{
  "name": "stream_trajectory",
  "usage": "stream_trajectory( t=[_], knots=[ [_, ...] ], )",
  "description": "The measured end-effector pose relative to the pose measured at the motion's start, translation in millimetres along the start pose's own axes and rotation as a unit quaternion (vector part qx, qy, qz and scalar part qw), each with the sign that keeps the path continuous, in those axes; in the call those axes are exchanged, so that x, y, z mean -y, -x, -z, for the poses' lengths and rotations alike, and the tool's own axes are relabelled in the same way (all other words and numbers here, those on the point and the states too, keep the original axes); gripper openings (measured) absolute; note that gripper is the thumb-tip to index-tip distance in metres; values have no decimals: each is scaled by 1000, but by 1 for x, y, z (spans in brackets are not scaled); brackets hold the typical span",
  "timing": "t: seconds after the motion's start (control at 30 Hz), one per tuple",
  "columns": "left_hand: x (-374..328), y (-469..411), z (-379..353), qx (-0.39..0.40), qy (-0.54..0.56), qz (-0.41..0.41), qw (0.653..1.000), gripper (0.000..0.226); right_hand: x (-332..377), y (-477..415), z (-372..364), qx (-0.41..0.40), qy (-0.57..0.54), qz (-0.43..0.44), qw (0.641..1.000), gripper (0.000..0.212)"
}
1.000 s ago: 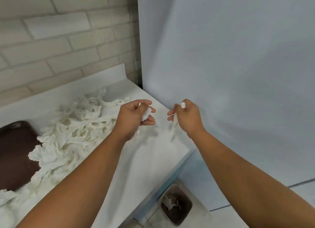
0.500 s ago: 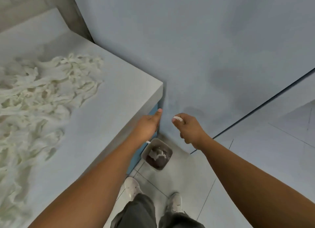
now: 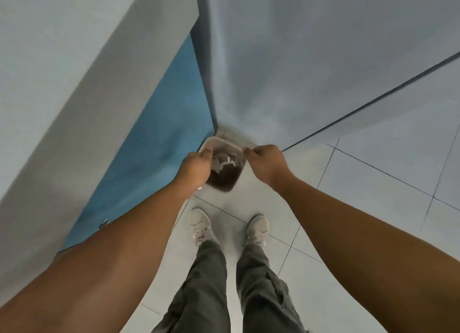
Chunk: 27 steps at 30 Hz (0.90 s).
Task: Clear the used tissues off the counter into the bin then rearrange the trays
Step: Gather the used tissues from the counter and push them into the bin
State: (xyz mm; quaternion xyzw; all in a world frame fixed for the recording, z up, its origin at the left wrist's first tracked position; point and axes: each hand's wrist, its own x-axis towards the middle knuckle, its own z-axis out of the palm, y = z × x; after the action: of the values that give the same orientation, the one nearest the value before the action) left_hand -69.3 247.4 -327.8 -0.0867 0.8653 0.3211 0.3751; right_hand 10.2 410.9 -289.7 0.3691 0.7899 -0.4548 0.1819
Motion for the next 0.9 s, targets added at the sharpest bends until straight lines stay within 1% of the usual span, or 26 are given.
stream_trajectory(
  t=[0.07,0.2,0.33,0.4,0.5,0.57,0.63,0.67,0.77,0.83,0.9],
  knots=[
    [15,-28,-16,1,-3,7,1000,62,-18,-23,-18,12,0,-8,1000,49],
    [42,-84,-46,12,1,39,999,58,-52,-66,-48,18,4,-22,1000,52],
    [63,-132,-74,13,-17,57,998,56,-87,-104,-70,3,-8,-40,999,54],
    [71,-152,-88,37,-12,78,996,50,-104,-117,-78,-8,-34,-55,998,56],
    [82,-177,-109,87,51,108,989,43,-130,-132,-91,1,-49,-73,996,56],
    [86,-185,-118,95,78,115,986,29,-143,-139,-97,11,-51,-81,995,56],
    [91,-190,-127,107,73,117,985,17,-155,-145,-102,12,-78,-91,993,51],
    [94,-192,-131,116,65,114,985,17,-160,-146,-105,12,-98,-99,990,46],
    [109,-206,-137,115,47,96,988,46,-169,-147,-111,17,-158,-120,980,30],
    [113,-206,-136,100,31,88,991,51,-167,-145,-113,24,-179,-123,976,26],
    [114,-199,-131,87,-1,72,994,49,-162,-142,-114,34,-180,-119,976,21]
  ],
)
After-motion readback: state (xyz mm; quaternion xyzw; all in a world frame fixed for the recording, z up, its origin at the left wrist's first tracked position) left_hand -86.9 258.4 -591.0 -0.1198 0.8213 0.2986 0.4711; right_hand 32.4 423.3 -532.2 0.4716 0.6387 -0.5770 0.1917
